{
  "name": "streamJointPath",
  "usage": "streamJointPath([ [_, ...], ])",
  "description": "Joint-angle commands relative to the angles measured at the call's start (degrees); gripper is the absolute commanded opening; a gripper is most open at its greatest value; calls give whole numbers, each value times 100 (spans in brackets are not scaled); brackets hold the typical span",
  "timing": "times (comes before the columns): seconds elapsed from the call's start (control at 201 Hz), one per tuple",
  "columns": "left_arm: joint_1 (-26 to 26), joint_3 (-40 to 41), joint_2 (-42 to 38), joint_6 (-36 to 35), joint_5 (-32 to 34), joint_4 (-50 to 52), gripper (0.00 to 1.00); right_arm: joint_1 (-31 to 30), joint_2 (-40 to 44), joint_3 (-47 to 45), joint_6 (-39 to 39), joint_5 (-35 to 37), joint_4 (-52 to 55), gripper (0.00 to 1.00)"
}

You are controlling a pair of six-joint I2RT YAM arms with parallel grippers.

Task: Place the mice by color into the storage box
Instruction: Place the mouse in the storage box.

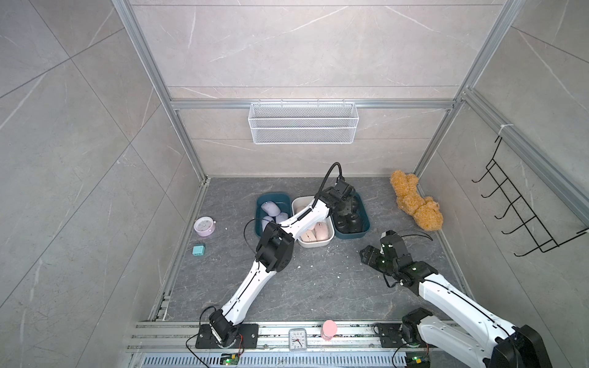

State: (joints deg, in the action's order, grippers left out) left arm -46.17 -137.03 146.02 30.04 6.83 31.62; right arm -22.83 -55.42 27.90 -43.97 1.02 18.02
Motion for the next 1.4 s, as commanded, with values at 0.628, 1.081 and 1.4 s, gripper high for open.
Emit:
streamJointPath([
  [0.628, 5, -219, 64, 330, 74, 46, 71, 30, -79, -66, -141, -102, -30, 73],
  [1.081, 3, 527, -631, 300, 143, -445, 73, 30, 108, 49, -154, -31, 207, 73],
  [1.4, -23, 774, -1065, 120, 91, -700, 73, 30, 275, 211, -80, 143, 458, 73],
])
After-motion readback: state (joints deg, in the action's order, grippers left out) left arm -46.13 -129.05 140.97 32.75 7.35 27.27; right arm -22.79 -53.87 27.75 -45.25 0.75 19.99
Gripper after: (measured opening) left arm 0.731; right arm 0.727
